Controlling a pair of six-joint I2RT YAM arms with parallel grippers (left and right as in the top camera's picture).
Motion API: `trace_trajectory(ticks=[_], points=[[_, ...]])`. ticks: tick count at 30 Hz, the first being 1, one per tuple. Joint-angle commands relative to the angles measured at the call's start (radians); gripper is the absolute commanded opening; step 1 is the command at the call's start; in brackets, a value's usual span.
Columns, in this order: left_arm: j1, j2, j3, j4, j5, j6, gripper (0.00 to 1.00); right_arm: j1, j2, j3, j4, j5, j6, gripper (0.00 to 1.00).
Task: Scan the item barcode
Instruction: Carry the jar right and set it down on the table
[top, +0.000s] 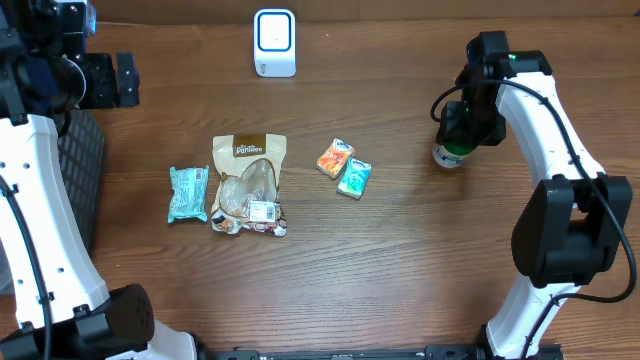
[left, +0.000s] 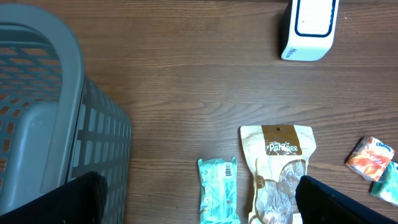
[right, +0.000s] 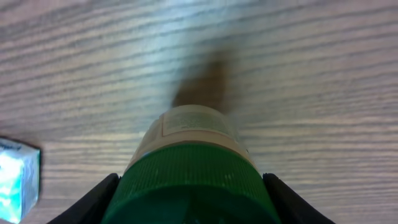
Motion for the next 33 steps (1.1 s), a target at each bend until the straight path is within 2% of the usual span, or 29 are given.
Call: trace_trajectory(ticks=[1,15,24,33], points=[[0.002,-0.004,0.020,0.001,-0.003,0.019,1.00,-0.006,-0.003,-0.001,0.020,0.027,0.004,0.40],[0.003,-0.004,0.020,0.001,-0.003,0.019,1.00,-0.006,0.049,-0.001,0.024,0.029,0.004,0.41],[0.002,-0.004,0.020,0.001,-0.003,0.019,0.99,-0.008,0.084,-0.001,0.067,0.100,0.004,0.41],[0.002,-0.004,0.020,0.001,-0.003,0.019,0.99,-0.058,0.084,-0.001,0.078,0.094,0.031,0.41]])
